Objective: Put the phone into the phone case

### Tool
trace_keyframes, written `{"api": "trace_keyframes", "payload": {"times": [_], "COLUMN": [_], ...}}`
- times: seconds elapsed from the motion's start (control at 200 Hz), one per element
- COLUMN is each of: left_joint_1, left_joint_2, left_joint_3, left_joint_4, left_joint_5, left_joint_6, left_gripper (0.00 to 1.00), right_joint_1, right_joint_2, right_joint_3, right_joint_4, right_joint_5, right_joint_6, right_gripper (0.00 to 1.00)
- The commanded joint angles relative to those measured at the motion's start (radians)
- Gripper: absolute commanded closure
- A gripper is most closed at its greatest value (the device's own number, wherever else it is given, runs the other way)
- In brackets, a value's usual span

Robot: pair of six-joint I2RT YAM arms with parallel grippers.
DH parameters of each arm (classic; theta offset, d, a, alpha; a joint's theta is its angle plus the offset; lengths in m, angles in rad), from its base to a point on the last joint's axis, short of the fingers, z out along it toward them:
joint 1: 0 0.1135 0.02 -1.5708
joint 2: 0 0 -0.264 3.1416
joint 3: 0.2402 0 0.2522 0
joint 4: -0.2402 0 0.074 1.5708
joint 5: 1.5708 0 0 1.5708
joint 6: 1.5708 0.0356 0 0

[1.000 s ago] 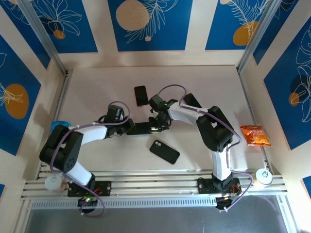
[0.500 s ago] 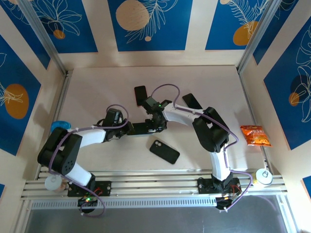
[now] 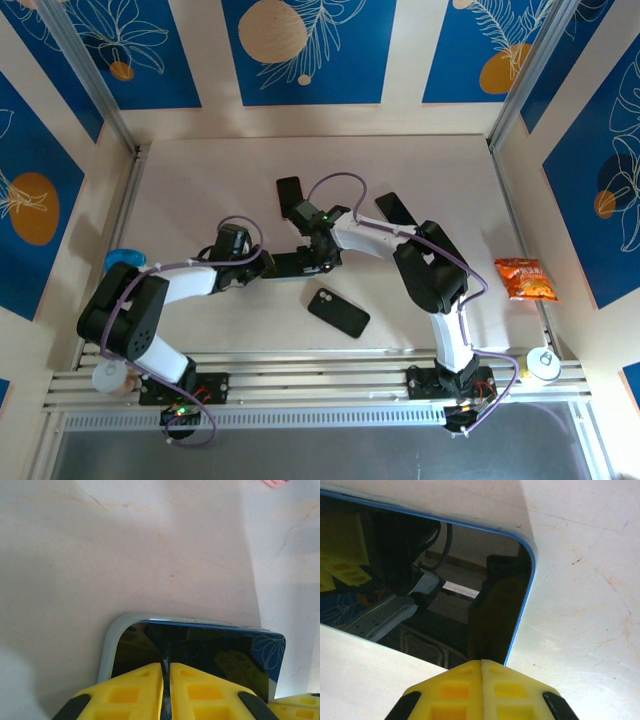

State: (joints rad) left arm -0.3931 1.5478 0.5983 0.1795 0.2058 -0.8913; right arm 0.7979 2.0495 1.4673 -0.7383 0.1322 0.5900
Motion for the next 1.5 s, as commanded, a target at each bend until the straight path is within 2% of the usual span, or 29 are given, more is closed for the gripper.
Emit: {"api": "trace_keyframes", "payload": {"times": [0.0,0.505,0.72,0.97,1.24,1.495], "left_joint_1": [0.018,0.077,0.08,0.081,0.082,0.081], "left_joint_2": [0.033,0.139,0.135,0.124,0.126,0.137], "left_joint_3": [0.007,0.065,0.115,0.137,0.089,0.066], "left_joint_4": [-0.09,-0.074,-0.101,-0.154,-0.101,-0.075], "left_joint_5": [0.01,0.111,0.109,0.085,0.081,0.045], "left_joint_6": [0.005,0.015,0.032,0.074,0.059,0.051], "left_gripper": [0.84,0.84,0.84,0.85,0.85,0.85], "right_joint_1": [0.072,0.071,0.06,0.054,0.066,0.07], "right_joint_2": [0.195,0.271,0.231,0.225,0.274,0.274], "right_joint_3": [-0.087,0.045,0.056,0.048,-0.012,-0.143], "right_joint_4": [-0.072,-0.186,-0.202,-0.183,-0.135,-0.034], "right_joint_5": [-0.116,-0.174,-0.183,-0.136,-0.139,-0.154], "right_joint_6": [0.013,0.02,0.056,0.053,0.021,-0.01], "right_gripper": [1.0,1.0,1.0,1.0,1.0,1.0]}}
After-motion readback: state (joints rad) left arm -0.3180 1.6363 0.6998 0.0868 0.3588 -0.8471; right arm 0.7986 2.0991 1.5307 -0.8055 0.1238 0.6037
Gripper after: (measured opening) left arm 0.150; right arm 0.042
